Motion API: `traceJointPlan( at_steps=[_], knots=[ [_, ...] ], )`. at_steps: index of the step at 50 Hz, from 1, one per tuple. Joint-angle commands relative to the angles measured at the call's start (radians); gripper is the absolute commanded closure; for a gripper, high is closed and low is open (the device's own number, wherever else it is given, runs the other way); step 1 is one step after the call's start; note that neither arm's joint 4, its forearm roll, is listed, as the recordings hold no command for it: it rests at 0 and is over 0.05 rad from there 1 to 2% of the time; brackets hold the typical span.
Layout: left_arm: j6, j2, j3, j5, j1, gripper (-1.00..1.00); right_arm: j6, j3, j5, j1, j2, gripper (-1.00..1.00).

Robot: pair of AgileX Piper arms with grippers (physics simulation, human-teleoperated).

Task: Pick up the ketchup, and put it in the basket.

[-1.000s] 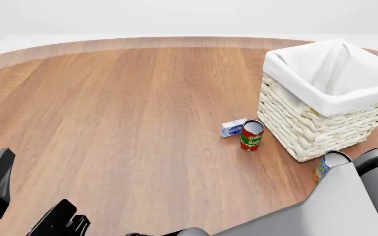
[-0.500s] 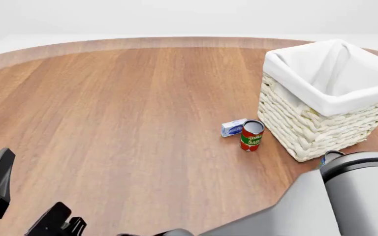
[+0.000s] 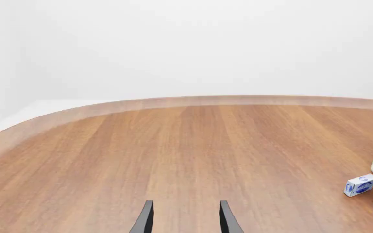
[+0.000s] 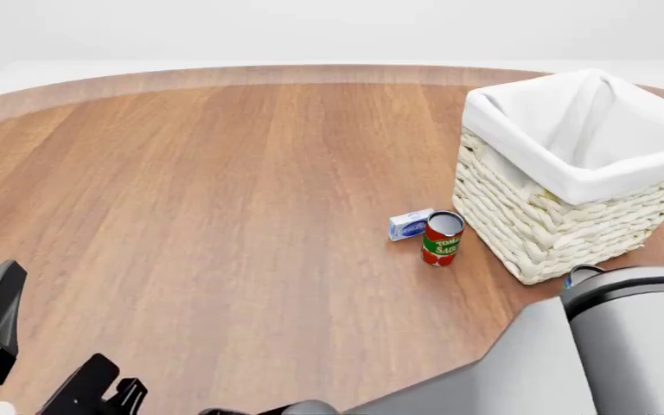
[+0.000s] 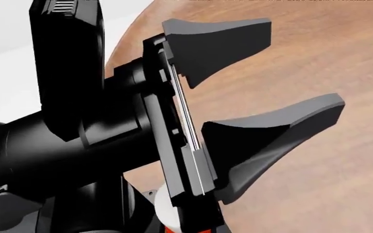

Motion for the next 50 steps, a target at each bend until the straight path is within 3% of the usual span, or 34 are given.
traceJointPlan(
  at_steps=[1, 22, 50],
  knots=[
    [0.000, 0.000, 0.000, 0.000, 0.000, -1.00, 0.023, 0.013, -0.009, -0.001, -0.005, 1.00],
    [0.000, 0.000, 0.000, 0.000, 0.000, -1.00, 0.020, 0.062, -0.016, -0.014, -0.089, 1.00],
    [0.000, 0.000, 0.000, 0.000, 0.000, -1.00, 0.045, 0.096, -0.043, -0.119, -0.108, 1.00]
  ],
)
